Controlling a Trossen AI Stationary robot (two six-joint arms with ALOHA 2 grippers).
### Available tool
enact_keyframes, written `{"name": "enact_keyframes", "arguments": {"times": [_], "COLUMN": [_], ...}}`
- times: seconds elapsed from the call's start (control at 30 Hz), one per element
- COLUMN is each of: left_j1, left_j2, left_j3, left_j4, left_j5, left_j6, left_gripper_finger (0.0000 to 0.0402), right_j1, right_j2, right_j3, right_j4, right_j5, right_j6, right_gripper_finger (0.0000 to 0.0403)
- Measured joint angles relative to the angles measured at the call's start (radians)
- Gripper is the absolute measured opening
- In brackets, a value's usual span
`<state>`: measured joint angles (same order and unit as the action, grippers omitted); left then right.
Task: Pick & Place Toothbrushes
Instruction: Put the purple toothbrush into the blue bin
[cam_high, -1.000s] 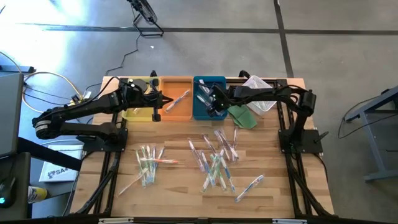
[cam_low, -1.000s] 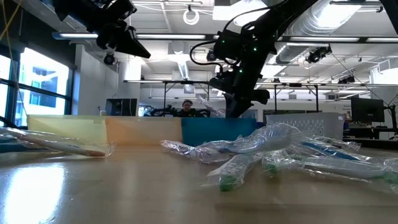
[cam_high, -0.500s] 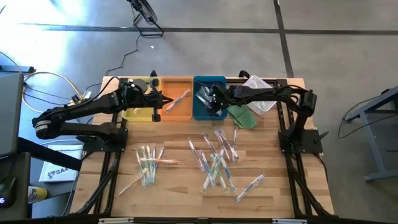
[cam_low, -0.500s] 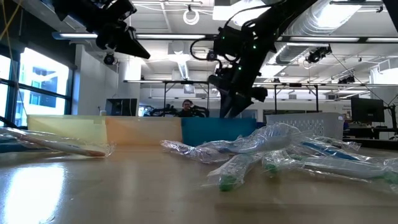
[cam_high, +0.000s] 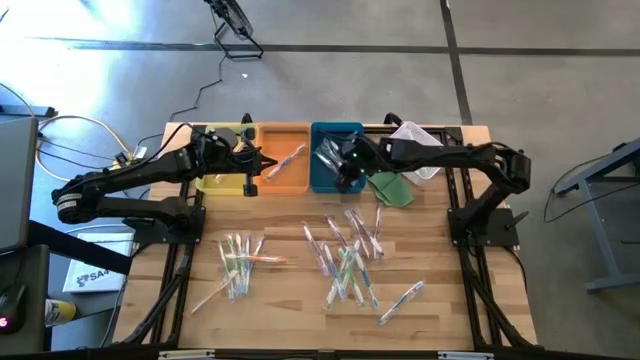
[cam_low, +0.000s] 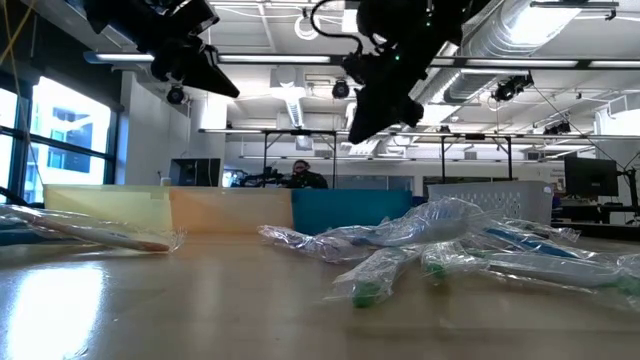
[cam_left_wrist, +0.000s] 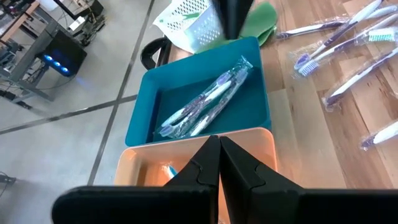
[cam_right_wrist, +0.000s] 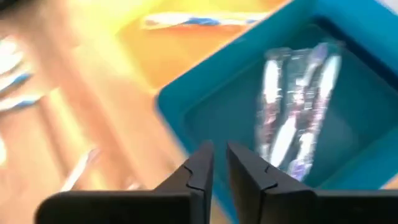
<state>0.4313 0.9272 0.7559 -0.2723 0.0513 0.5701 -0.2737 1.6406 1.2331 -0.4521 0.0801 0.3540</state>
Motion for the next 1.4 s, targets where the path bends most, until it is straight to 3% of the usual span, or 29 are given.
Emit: {"name": "enact_keyframes", "arguments": {"times": [0.23,0.73,0.87,1.17,1.4], "left_j1": [0.0,0.0,0.0,0.0,0.0], "left_j2": [0.0,0.0,0.0,0.0,0.0], "left_j3": [0.0,0.0,0.0,0.0,0.0], "left_j4": [-0.001,-0.001,-0.001,-0.001,-0.001], "left_j5": [0.0,0.0,0.0,0.0,0.0], "left_j6": [0.0,0.001,0.001,0.001,0.001], "left_gripper_finger": [0.0006,0.0006,0.0006,0.0006,0.0006], "right_j1": [0.068,0.215,0.251,0.303,0.307], "right_j2": [-0.015,-0.015,-0.015,-0.015,-0.015], "right_j3": [0.0,0.0,0.0,-0.021,-0.125], "right_j4": [-0.085,-0.33,-0.364,-0.391,-0.343], "right_j5": [-0.083,-0.122,-0.107,-0.072,-0.088], "right_j6": [-0.009,0.093,0.094,0.083,0.096], "right_gripper_finger": [0.0004,0.0012,0.0033,0.014,0.0153]}}
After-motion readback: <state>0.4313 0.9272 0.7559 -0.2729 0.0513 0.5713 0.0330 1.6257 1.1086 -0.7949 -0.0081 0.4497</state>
